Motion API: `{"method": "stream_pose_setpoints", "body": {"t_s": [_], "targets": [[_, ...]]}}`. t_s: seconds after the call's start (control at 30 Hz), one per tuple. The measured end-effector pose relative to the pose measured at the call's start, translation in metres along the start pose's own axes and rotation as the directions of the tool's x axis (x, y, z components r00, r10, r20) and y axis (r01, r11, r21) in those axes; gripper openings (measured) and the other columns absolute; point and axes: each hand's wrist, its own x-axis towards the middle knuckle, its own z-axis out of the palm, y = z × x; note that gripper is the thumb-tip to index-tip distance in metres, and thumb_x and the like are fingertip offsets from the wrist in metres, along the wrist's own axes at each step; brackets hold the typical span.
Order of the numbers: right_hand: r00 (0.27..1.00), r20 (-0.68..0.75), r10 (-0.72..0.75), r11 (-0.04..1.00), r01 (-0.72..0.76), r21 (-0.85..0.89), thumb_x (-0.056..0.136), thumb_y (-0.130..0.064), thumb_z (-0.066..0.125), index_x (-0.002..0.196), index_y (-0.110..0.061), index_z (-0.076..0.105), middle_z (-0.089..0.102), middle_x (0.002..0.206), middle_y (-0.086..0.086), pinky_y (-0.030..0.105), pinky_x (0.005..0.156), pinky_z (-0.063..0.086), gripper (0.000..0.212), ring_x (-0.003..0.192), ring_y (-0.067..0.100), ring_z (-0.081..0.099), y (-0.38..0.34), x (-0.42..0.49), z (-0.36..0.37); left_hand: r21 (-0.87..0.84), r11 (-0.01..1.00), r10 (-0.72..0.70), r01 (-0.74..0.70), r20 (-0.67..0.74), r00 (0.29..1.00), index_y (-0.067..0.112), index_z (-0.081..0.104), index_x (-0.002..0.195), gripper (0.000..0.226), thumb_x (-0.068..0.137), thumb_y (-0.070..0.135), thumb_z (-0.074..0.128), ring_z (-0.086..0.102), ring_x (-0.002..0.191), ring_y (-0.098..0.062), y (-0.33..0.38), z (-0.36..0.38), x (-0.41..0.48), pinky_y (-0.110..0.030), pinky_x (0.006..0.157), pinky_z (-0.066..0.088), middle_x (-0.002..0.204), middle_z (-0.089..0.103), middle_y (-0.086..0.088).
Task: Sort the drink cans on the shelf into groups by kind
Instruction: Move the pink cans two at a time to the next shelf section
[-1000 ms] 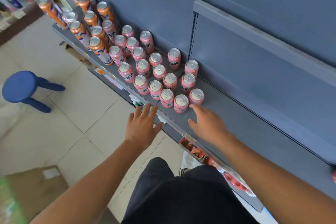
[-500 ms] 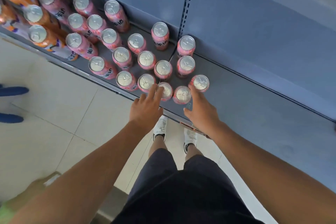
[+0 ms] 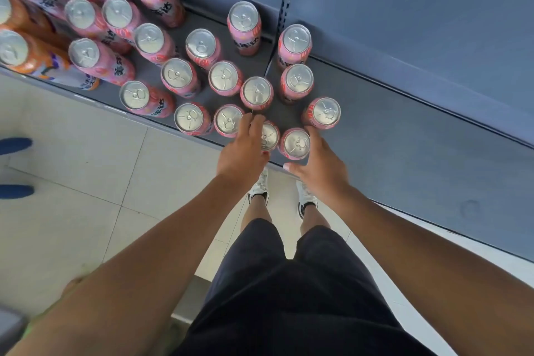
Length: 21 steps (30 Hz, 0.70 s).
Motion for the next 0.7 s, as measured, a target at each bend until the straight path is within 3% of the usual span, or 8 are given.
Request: {"method": "stream_pose_setpoints", "body": {"t_s": [0.13, 0.23, 0.33, 0.4, 0.53, 0.6, 0.7], "targets": [[0.998, -0.059, 0.031, 0.998, -0.027, 0.061, 0.075, -0.044, 0.081, 0.132, -0.03, 0.045, 0.053, 0.126, -0.006, 0.031, 0.081, 0.046, 0.069, 0.11, 0.015, 0.057, 0.003, 0.001, -0.002, -0.006, 1.0, 0.029, -0.029, -0.021, 0.999, 0.017, 0.04, 0.136, 0.063, 0.084, 0.027, 0.075, 0.064, 0.105, -0.033, -0.001, -0.008, -0.002, -0.045, 0.077, 0.054, 0.141, 0.047, 0.002], [0.998, -0.04, 0.047, 0.97, -0.036, 0.241, 0.07, -0.044, 0.084, 0.126, -0.03, 0.049, 0.049, 0.125, -0.009, 0.027, 0.085, 0.048, 0.068, 0.107, 0.004, 0.053, 0.004, -0.005, -0.006, -0.119, 0.991, 0.052, -0.06, -0.073, 0.996, 0.021, 0.046, 0.13, 0.062, 0.079, 0.03, 0.079, 0.062, 0.103, -0.027, -0.003, -0.014, -0.01, -0.039, 0.077, 0.052, 0.131, 0.054, 0.005], [0.992, 0.071, 0.107, 0.871, -0.128, 0.475, 0.069, -0.042, 0.085, 0.123, -0.029, 0.047, 0.055, 0.121, -0.01, 0.023, 0.088, 0.048, 0.068, 0.108, 0.004, 0.056, 0.006, -0.017, -0.011, -0.309, 0.95, 0.017, -0.042, -0.083, 0.996, 0.026, 0.049, 0.122, 0.063, 0.071, 0.032, 0.085, 0.058, 0.1, -0.018, -0.004, -0.022, -0.021, -0.034, 0.078, 0.052, 0.118, 0.056, 0.011], [0.975, 0.154, 0.162, 0.792, -0.222, 0.568, 0.061, -0.047, 0.086, 0.12, -0.028, 0.043, 0.058, 0.119, -0.01, 0.029, 0.092, 0.052, 0.075, 0.109, 0.008, 0.059, 0.006, -0.023, -0.015, -0.435, 0.9, -0.011, -0.019, -0.067, 0.998, 0.029, 0.052, 0.116, 0.064, 0.065, 0.031, 0.089, 0.058, 0.097, -0.013, -0.003, -0.029, -0.025, -0.03, 0.078, 0.052, 0.111, 0.058, 0.012], [0.956, 0.19, 0.222, 0.695, -0.292, 0.657, 0.071, -0.024, 0.086, 0.104, -0.029, 0.041, 0.058, 0.11, -0.002, 0.033, 0.087, 0.056, 0.056, 0.104, 0.014, 0.061, -0.001, -0.033, -0.032, -0.696, 0.715, -0.021, 0.069, 0.077, 0.997, 0.033, 0.055, 0.106, 0.058, 0.064, 0.017, 0.092, 0.061, 0.089, 0.003, 0.005, -0.056, -0.026, -0.011, 0.071, 0.051, 0.099, 0.062, 0.013], [0.954, 0.175, 0.243, 0.687, -0.297, 0.663, 0.075, -0.019, 0.084, 0.104, -0.026, 0.042, 0.058, 0.107, 0.0, 0.027, 0.079, 0.054, 0.052, 0.099, 0.013, 0.061, -0.006, -0.039, -0.044, -0.792, 0.591, -0.012, 0.155, 0.183, 0.983, 0.031, 0.057, 0.109, 0.054, 0.07, 0.011, 0.087, 0.063, 0.089, 0.0, 0.008, -0.071, -0.026, -0.014, 0.07, 0.051, 0.099, 0.064, 0.012], [0.955, 0.167, 0.246, 0.654, -0.291, 0.698, 0.075, -0.022, 0.086, 0.105, -0.03, 0.043, 0.06, 0.109, -0.003, 0.025, 0.078, 0.053, 0.053, 0.098, 0.009, 0.063, -0.015, -0.049, -0.06, -0.895, 0.36, 0.052, 0.264, 0.302, 0.952, 0.029, 0.062, 0.108, 0.044, 0.071, 0.012, 0.079, 0.067, 0.095, -0.012, 0.011, -0.087, -0.028, -0.032, 0.083, 0.055, 0.096, 0.072, 0.009]]}}
